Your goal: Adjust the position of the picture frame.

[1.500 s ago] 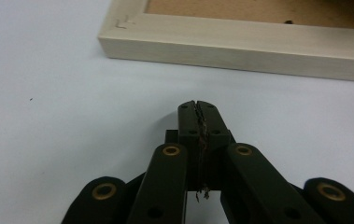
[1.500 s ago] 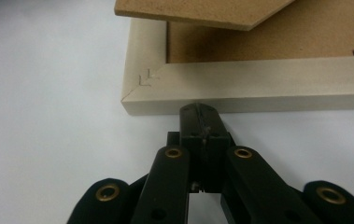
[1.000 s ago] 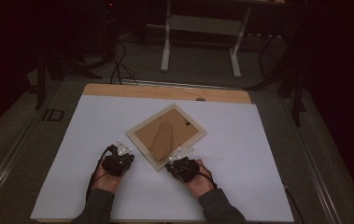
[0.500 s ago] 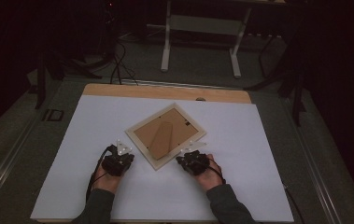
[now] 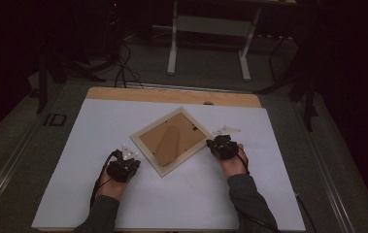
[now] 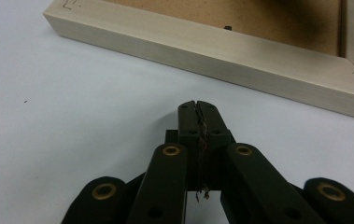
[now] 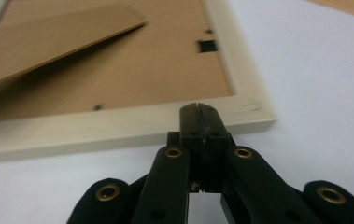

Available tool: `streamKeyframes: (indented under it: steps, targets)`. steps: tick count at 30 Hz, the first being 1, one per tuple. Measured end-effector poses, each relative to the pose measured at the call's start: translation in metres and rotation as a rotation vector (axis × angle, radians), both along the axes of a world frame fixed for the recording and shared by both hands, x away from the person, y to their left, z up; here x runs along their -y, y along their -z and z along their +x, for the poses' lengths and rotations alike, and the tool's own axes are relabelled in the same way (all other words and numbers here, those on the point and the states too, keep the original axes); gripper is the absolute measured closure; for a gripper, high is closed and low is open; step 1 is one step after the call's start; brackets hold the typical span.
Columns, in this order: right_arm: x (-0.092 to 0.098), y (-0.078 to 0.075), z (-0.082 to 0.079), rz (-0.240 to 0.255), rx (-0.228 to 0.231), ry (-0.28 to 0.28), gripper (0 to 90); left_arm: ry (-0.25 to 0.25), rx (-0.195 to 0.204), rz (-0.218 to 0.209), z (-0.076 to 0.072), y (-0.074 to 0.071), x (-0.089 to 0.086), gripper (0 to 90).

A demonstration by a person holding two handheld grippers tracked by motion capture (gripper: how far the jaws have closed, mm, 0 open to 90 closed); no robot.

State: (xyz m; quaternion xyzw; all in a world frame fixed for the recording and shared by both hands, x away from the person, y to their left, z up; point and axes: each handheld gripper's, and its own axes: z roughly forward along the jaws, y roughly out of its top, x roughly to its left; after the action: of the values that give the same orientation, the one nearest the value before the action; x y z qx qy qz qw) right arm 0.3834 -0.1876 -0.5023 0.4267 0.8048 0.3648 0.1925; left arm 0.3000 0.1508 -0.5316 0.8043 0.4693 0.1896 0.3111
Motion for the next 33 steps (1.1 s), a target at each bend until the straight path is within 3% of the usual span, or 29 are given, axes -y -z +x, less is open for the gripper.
streamKeyframes:
  steps: [8,14,27,33]
  targets:
    - [0.013,0.000,0.026,-0.001,-0.004,0.078,90.0,-0.008,-0.006,-0.010,0.003,0.000,0.001,90.0]
    - [0.013,0.002,0.040,0.007,-0.025,0.103,90.0,-0.008,-0.005,-0.008,0.004,0.000,0.004,90.0]
    - [0.013,0.011,0.060,-0.016,-0.070,0.159,90.0,-0.021,-0.011,-0.033,0.008,0.000,0.005,90.0]
    - [0.012,0.012,0.064,-0.018,-0.077,0.154,90.0,-0.013,-0.017,-0.023,0.011,-0.001,0.010,90.0]
